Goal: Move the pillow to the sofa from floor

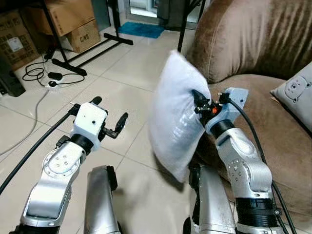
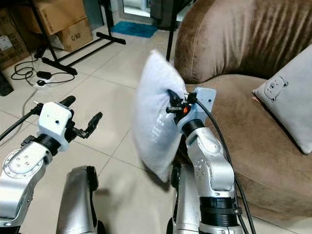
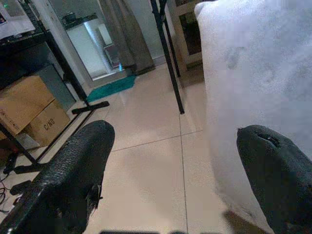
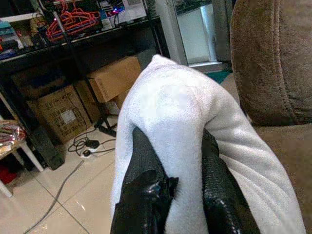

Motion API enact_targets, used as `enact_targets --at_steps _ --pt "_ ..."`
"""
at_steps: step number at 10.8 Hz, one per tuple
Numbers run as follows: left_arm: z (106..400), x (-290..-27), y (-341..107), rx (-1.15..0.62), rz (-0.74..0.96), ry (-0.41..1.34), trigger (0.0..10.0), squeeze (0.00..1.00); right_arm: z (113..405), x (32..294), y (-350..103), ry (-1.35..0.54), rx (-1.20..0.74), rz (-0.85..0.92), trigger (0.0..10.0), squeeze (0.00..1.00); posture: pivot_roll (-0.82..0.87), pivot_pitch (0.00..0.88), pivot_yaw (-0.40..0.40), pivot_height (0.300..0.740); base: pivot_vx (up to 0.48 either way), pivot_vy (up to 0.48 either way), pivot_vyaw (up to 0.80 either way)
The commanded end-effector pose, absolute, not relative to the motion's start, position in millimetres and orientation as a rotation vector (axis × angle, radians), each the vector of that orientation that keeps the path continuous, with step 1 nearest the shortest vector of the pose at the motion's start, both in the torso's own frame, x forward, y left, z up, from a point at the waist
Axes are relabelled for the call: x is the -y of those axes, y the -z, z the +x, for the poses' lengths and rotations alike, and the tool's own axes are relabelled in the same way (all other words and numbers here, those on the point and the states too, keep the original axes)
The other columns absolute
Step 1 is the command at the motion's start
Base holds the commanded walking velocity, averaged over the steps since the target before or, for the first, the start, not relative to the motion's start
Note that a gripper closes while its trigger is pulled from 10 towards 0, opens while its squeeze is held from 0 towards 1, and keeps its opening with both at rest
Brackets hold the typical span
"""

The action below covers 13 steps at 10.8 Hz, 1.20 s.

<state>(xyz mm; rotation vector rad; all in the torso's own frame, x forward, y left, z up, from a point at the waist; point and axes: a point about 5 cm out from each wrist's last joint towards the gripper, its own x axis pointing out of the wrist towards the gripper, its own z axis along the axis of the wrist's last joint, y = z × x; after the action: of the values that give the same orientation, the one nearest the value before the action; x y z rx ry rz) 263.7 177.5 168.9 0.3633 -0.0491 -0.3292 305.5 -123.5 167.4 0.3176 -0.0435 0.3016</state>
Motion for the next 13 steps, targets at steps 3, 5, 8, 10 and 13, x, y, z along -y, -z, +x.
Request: enact_targets --at_steps 3,5,8,10,13 --pt "263.6 -178.5 -171.3 0.061 0.373 0.317 10.0 0.00 305.0 124.6 -182.1 -0.302 0.109 0.310 10.0 0.00 -0.10 0.000 -0.003 0.410 0.000 0.000 0.00" --pt "263.6 -178.5 -171.3 0.061 0.373 0.317 10.0 0.00 305.0 124.6 -182.1 -0.302 0.109 0.310 10.0 0.00 -0.10 0.000 -0.003 0.410 0.000 0.000 0.00" --pt "263.6 -178.5 -171.3 0.061 0.373 0.317 10.0 0.00 305.0 124.6 -182.1 -0.302 0.109 0.310 10.0 0.00 -0.10 0.000 -0.003 0.410 0.000 0.000 0.00" --pt "267.7 -174.2 -168.4 0.066 0.370 0.281 10.0 0.00 299.2 124.5 -187.8 -0.266 0.084 0.304 10.0 0.00 -0.10 0.000 -0.018 0.425 0.000 0.000 0.00" --pt "266.7 -173.3 -164.4 0.055 0.377 0.276 10.0 0.00 299.3 120.7 -188.7 -0.284 0.074 0.294 10.0 0.00 -0.09 0.000 -0.025 0.465 0.000 0.000 0.00"
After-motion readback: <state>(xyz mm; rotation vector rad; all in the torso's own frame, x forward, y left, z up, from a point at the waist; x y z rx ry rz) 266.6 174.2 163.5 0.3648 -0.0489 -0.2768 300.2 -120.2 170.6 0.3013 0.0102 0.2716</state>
